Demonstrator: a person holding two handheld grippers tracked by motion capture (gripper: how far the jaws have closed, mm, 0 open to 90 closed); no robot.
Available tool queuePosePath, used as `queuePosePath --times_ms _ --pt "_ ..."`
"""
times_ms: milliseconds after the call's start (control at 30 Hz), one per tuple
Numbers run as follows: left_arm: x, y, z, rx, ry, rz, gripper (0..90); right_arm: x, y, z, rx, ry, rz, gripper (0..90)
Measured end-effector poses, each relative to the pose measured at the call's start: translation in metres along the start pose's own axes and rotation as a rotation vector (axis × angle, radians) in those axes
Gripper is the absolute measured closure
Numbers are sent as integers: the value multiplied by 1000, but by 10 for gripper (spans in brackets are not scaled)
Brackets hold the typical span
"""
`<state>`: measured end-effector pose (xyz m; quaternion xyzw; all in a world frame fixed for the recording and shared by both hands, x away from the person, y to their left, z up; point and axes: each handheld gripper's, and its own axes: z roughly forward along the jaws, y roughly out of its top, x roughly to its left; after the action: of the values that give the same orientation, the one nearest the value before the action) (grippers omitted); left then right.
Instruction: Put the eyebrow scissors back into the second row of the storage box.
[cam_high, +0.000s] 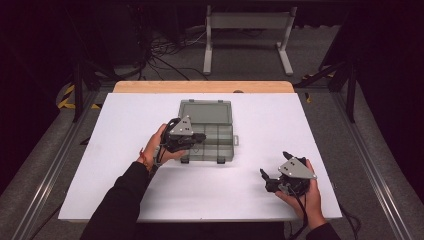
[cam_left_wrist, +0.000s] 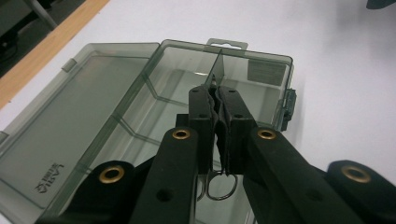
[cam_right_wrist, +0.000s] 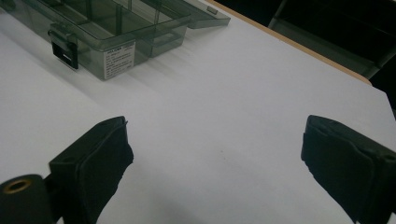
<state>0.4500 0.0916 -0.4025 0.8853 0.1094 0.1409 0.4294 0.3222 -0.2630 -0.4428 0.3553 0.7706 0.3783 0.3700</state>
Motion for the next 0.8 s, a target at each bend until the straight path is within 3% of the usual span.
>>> queuePosePath --times_ms 800 --pt "-10 -1 25 72 -25 24 852 1 0 1 4 7 -7 83"
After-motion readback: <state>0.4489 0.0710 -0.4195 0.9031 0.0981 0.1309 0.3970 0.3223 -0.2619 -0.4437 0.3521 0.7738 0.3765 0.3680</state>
